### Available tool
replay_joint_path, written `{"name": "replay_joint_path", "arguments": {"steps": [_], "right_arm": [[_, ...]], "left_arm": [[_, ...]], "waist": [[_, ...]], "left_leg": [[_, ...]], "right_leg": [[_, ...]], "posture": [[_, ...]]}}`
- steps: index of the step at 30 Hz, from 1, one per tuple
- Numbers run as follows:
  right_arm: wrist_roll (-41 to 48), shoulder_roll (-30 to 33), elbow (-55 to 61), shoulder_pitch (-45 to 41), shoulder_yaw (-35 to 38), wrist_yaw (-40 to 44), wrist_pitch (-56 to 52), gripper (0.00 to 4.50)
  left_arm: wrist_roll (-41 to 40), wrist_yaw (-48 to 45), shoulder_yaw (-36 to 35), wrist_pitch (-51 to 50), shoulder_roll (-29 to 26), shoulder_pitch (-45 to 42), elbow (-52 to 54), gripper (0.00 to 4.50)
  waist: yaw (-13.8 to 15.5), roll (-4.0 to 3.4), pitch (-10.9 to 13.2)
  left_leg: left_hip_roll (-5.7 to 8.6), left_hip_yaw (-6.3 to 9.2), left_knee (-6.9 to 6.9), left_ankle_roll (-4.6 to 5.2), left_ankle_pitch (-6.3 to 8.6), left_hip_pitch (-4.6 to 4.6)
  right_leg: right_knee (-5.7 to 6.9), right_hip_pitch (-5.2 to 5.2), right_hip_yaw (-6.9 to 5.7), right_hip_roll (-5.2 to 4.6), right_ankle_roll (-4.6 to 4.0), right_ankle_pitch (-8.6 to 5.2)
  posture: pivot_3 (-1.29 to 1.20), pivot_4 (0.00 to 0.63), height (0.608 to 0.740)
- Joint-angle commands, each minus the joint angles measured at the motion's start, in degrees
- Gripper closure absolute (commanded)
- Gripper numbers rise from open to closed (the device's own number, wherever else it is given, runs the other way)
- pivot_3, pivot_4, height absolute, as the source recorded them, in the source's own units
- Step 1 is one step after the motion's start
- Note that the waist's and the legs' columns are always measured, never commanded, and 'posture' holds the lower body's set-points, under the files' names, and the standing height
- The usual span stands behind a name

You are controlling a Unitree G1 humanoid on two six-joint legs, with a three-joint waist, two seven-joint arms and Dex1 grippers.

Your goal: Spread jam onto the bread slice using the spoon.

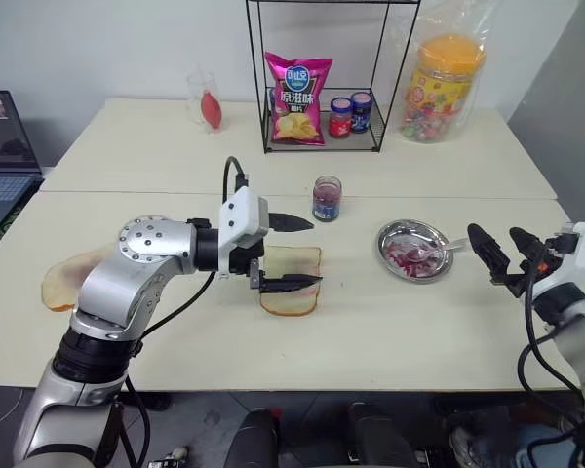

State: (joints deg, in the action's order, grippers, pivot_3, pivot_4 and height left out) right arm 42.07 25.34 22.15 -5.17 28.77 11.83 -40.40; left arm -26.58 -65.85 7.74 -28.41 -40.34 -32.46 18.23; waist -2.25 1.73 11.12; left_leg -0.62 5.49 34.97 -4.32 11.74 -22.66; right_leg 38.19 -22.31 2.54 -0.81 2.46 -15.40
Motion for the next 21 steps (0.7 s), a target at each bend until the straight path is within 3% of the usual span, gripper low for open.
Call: {"name": "replay_joint_path", "arguments": {"steps": [1,7,21], "right_arm": [[1.78,-0.69,-7.64,-4.48,0.73,0.39,-0.05,0.00],[1.53,-2.32,-21.45,-11.45,2.16,0.38,2.08,0.00],[1.32,-3.49,-33.64,-17.59,0.16,5.86,4.05,0.00]], "left_arm": [[0.93,-0.35,1.66,1.35,0.62,-1.99,1.73,0.05],[2.59,-0.21,3.11,3.54,1.61,-1.55,1.52,0.05],[5.33,-0.39,4.06,7.15,1.82,1.60,0.19,0.05]], "waist": [[0.03,-0.03,0.01],[0.07,-0.08,0.04],[0.06,-0.16,0.07]], "left_leg": [[0.01,0.00,0.00,0.01,0.00,-0.01],[0.01,0.01,-0.02,0.01,0.00,-0.07],[0.01,0.00,-0.01,0.02,-0.01,-0.05]], "right_leg": [[0.00,0.00,0.00,0.00,0.01,0.00],[-0.07,-0.02,-0.01,0.00,0.02,0.01],[-0.02,-0.03,0.00,0.01,0.02,0.02]], "posture": [[0.00,0.150,0.740],[0.00,0.150,0.740],[0.00,0.150,0.740]]}}
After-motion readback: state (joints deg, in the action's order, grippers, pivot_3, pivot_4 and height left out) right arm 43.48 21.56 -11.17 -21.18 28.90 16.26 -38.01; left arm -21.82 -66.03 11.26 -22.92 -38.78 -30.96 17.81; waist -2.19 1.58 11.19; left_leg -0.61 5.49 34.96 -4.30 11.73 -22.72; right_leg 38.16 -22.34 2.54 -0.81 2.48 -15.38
